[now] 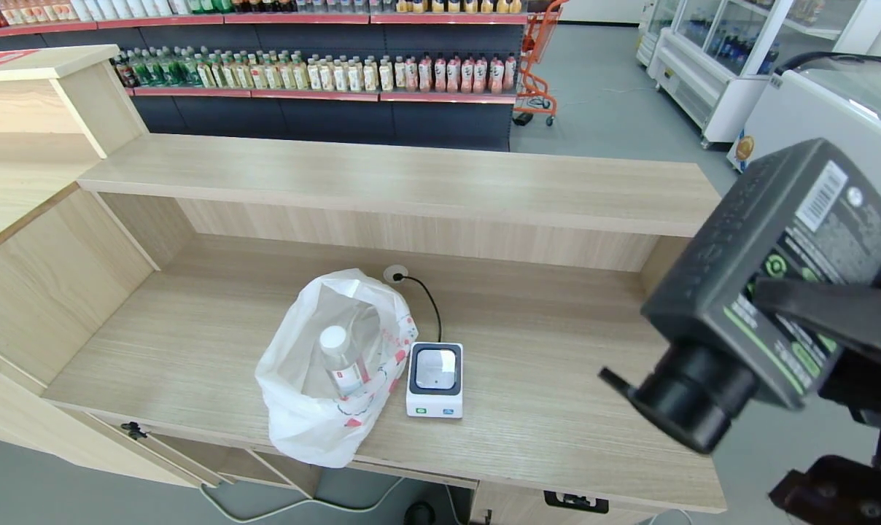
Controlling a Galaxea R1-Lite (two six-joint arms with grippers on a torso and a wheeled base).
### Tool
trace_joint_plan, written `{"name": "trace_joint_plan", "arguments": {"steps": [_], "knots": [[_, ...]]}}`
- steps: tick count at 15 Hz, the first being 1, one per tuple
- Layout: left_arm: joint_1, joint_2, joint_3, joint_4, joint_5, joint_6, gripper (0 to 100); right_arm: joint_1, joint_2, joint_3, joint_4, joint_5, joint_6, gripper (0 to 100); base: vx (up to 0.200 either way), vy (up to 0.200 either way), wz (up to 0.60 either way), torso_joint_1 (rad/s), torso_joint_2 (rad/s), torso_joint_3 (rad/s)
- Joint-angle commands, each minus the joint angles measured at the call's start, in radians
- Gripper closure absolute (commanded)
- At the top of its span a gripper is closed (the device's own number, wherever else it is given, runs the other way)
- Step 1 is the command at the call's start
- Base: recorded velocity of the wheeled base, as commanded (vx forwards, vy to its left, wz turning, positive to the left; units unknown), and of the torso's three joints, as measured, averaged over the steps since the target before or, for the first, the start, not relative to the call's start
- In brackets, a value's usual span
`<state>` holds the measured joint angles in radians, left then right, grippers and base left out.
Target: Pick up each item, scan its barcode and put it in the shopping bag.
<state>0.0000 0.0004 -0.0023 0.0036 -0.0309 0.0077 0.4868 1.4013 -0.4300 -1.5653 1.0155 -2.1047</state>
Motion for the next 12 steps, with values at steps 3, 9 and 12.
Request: {"name": "trace_joint_plan", "arguments": {"steps": [3,9,12], "knots": [[0.000,0.000,-0.001,0.001,0.000,0.000,100,0.194,-0.093,-0.003,0.133,0.041,-0.112,100,0.000,0.000,0.00,0.000,0.00,0.000],[0.000,0.000,0.001,-0.001,0.000,0.000,100,0.239,-0.179,-0.015,0.498,0.112,-0.229,100,0.000,0.000,0.00,0.000,0.00,0.000],[0.000,0.000,0.001,-0.001,0.000,0.000,100,0.268,-0.189,-0.026,0.697,0.136,-0.273,100,0.000,0.000,0.00,0.000,0.00,0.000]]}}
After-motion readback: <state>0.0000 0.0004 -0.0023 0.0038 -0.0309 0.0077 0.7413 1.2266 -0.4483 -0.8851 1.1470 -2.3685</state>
